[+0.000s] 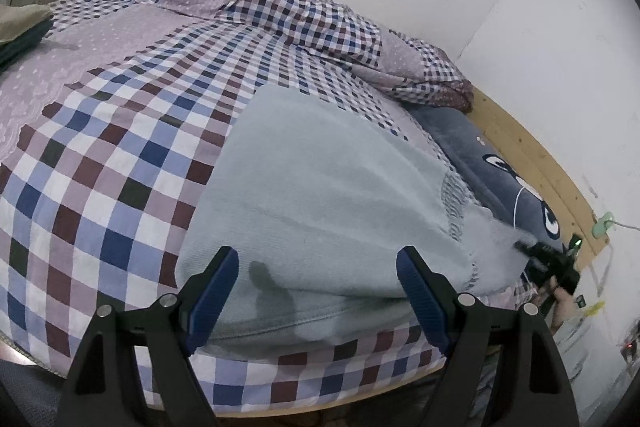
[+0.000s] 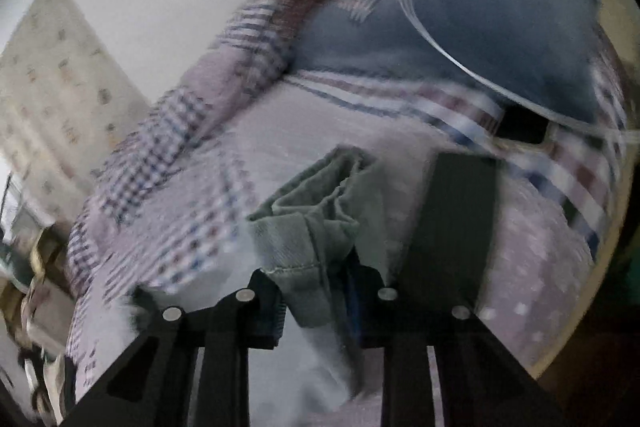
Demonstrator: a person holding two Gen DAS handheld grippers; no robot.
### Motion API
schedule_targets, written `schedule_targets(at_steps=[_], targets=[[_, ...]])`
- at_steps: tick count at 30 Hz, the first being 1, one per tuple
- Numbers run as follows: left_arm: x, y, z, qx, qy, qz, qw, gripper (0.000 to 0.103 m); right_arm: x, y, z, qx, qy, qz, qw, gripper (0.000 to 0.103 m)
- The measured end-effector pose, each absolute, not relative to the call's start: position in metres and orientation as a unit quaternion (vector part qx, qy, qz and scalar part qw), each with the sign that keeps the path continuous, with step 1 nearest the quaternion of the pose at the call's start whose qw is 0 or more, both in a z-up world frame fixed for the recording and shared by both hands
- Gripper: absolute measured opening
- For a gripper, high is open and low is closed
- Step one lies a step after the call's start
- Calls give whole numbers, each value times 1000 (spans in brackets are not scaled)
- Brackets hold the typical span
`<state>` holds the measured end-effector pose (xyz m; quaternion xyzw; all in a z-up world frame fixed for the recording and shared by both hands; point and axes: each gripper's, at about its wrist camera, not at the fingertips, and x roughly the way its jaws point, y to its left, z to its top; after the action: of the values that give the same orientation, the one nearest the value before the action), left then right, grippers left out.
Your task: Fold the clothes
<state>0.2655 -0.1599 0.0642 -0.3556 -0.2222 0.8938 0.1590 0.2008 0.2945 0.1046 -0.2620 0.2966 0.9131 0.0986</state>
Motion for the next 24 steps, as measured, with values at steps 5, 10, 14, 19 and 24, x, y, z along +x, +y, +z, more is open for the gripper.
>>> schedule_targets(at_steps=[5,10,14,19,24], targets=[[267,-173,64,-348,-241,892,157,85,187,204,183,-215,234,948,5,24],[269,-195,63,-335,-287,885,149,85,173,60,225,-199,120,968,-92,24],[270,-215,59,-327,-326,876,138,85,165,-83,179,-231,-47,963,-134,24],[264,-235,47,-339,-367,858,120,85,166,-161,75,-312,-178,921,-152,24],[261,-241,43,-341,-378,852,124,85,174,-166,47,-333,-205,908,-151,40]])
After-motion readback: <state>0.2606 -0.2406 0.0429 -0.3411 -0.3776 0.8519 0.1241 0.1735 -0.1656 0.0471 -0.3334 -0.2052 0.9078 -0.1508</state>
